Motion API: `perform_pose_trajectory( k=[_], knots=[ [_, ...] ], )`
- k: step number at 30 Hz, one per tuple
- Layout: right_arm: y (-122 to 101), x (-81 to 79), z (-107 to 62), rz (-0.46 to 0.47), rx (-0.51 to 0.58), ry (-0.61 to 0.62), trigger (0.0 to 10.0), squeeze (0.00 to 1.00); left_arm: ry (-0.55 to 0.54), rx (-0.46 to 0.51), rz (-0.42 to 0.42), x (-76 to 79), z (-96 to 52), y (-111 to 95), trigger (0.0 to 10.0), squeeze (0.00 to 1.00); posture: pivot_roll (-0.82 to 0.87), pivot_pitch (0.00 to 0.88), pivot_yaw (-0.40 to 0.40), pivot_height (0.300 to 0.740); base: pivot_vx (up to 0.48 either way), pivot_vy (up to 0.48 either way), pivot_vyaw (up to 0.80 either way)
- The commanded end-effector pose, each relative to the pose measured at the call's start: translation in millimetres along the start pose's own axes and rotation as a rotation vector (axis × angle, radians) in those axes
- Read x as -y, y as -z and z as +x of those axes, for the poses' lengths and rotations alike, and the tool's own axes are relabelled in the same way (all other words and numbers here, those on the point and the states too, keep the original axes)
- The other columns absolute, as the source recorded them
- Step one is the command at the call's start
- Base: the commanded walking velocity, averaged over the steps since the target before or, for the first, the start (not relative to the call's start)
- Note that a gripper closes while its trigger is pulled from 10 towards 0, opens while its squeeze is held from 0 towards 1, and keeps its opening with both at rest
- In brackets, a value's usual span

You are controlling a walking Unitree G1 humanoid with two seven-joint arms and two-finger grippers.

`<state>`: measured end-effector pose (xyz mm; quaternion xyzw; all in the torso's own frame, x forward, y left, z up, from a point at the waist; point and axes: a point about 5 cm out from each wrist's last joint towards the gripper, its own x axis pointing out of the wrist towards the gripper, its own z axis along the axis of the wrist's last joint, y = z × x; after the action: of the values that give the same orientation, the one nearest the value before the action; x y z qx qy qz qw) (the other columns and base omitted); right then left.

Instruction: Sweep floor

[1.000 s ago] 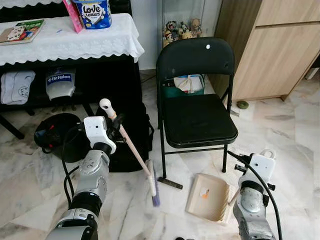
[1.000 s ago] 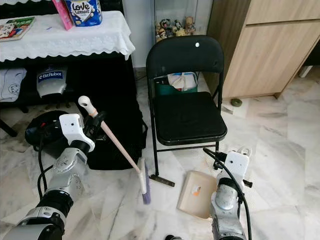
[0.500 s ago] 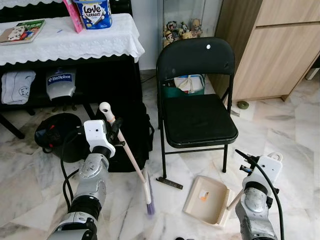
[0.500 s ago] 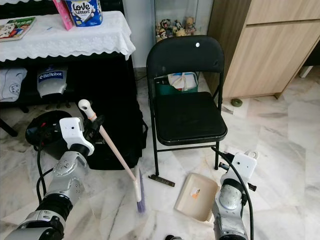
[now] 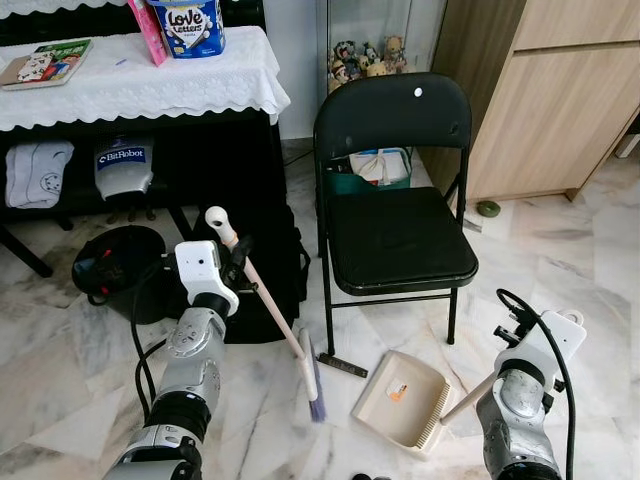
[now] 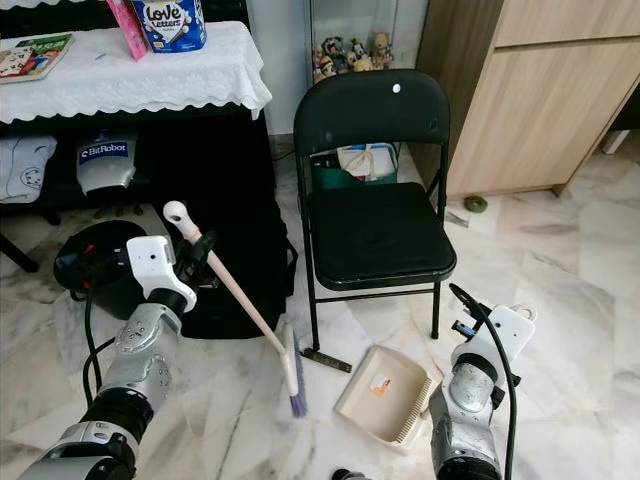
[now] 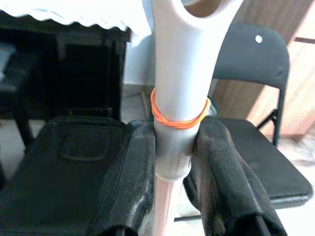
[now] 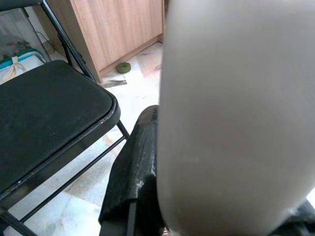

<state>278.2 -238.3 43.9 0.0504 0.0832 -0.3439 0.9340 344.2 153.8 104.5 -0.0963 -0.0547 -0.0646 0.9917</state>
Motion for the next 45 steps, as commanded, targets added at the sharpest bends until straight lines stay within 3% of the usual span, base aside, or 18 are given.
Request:
perform_pose_trajectory(
  k=[1, 5, 15, 24, 29, 35, 38, 45],
  knots=[
    [2.1, 2.6, -0.7, 0.028, -0.017, 0.015, 10.0, 0.0, 0.032, 0.007, -0.007, 5.3, 3.9, -3.0, 10.0, 0.0, -0.12, 0.126, 0.069, 0.74, 0.0, 0.0, 0.0],
    [1.7, 2.6, -0.6, 0.031, -0.017, 0.014, 10.0, 0.0, 0.045, -0.018, 0.035, 8.6, 5.8, -0.1, 10.0, 0.0, -0.12, 0.129, 0.072, 0.74, 0.0, 0.0, 0.0],
    [3.0, 4.3, -2.6, 0.031, -0.018, 0.011, 10.0, 0.0, 0.01, -0.049, 0.042, 12.3, 6.1, 9.9, 10.0, 0.0, -0.14, 0.138, 0.076, 0.74, 0.0, 0.0, 0.0],
    [3.3, 5.8, -4.0, 0.03, -0.016, 0.009, 10.0, 0.0, -0.041, 0.041, 0.057, 7.3, 11.4, -5.7, 10.0, 0.0, -0.15, 0.145, 0.076, 0.74, 0.0, 0.0, 0.0],
    [3.6, 4.9, -4.9, 0.029, -0.018, 0.004, 10.0, 0.0, -0.044, 0.036, 0.069, 7.0, 11.8, -4.4, 10.0, 0.0, -0.16, 0.148, 0.077, 0.74, 0.0, 0.0, 0.0],
    [2.9, 6.1, -5.2, 0.03, -0.016, 0.006, 10.0, 0.0, 0.049, -0.045, 0.075, 19.2, 9.3, 10.5, 10.0, 0.0, -0.16, 0.149, 0.077, 0.74, 0.0, 0.0, 0.0],
    [2.9, 6.5, -5.2, 0.028, -0.017, 0.006, 10.0, 0.0, 0.144, -0.135, 0.006, 31.2, 5.0, 25.9, 10.0, 0.0, -0.16, 0.15, 0.076, 0.74, 0.0, 0.0, 0.0],
    [3.0, 6.9, -5.3, 0.026, -0.02, 0.004, 10.0, 0.0, 0.225, -0.198, -0.089, 34.2, 0.4, 35.0, 10.0, 0.0, -0.16, 0.149, 0.074, 0.74, 0.0, 0.0, 0.0]
  ],
)
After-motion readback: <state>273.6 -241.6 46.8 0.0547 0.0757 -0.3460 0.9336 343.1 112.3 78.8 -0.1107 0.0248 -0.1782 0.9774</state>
